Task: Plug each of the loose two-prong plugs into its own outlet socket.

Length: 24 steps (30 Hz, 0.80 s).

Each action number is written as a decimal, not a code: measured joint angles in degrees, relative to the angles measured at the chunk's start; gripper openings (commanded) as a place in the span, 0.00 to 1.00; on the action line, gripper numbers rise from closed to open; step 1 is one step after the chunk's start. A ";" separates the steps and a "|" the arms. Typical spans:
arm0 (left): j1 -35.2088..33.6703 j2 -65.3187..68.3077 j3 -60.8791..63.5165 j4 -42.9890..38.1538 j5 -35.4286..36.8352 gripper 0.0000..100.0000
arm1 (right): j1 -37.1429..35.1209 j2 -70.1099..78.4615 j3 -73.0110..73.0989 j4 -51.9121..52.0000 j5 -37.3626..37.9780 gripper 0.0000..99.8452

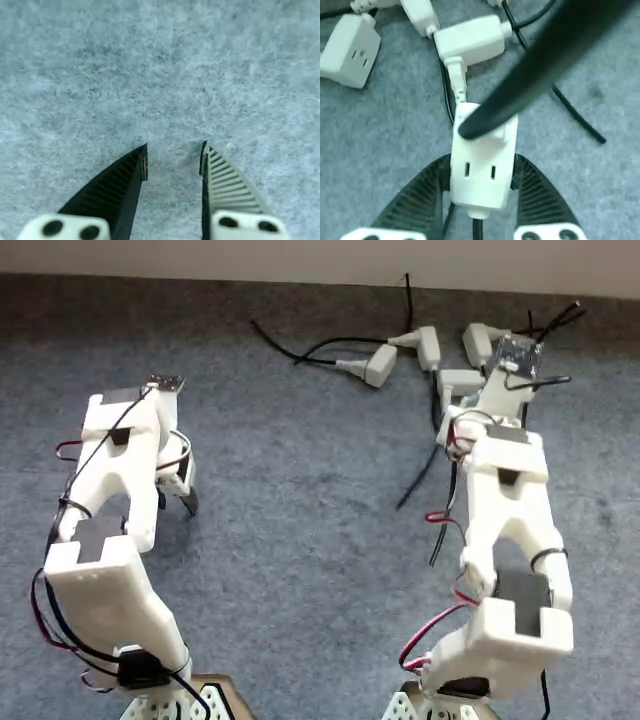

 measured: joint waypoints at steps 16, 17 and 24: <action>-0.09 -0.79 3.60 -3.34 0.09 0.19 | 1.23 66.81 -96.44 14.59 -0.18 0.15; -0.09 -0.79 3.60 -3.34 0.09 0.19 | 1.32 67.25 -97.85 15.82 -0.18 0.17; 3.60 -1.23 3.60 -3.34 4.04 0.22 | 1.58 64.09 -100.13 27.87 1.23 0.20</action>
